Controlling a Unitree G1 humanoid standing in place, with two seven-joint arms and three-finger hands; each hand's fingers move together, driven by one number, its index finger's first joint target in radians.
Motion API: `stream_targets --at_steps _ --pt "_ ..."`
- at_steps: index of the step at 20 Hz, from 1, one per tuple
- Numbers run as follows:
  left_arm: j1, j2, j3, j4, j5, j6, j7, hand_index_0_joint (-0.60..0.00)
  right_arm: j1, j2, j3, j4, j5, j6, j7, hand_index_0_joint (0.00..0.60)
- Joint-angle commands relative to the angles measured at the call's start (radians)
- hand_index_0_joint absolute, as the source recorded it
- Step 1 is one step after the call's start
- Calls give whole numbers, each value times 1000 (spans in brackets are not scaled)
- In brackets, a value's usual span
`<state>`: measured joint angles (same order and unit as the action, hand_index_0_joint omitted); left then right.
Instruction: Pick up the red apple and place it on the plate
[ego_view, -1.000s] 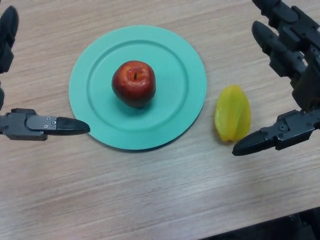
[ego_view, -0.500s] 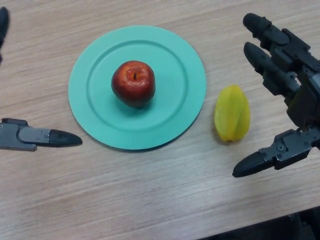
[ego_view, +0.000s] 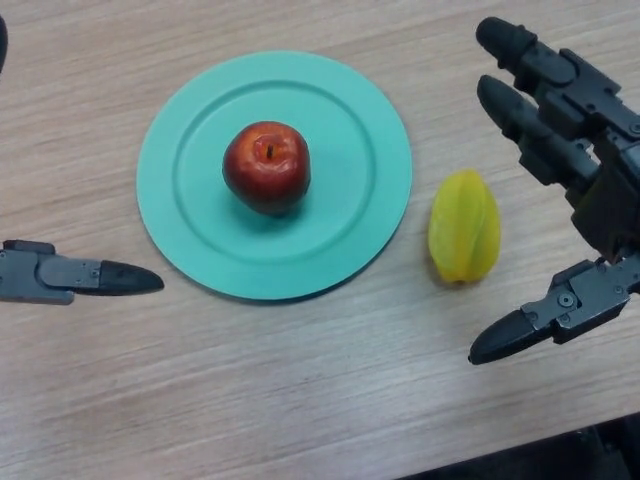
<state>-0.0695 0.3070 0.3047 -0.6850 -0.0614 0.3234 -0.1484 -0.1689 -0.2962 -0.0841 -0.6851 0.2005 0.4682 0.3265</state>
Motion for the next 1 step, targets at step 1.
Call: stream_targets --at_steps 1 --pt "-40 48 47 -90 -3 -57 52 0 -47 -30 -60 -70 103 -87 -14 0"
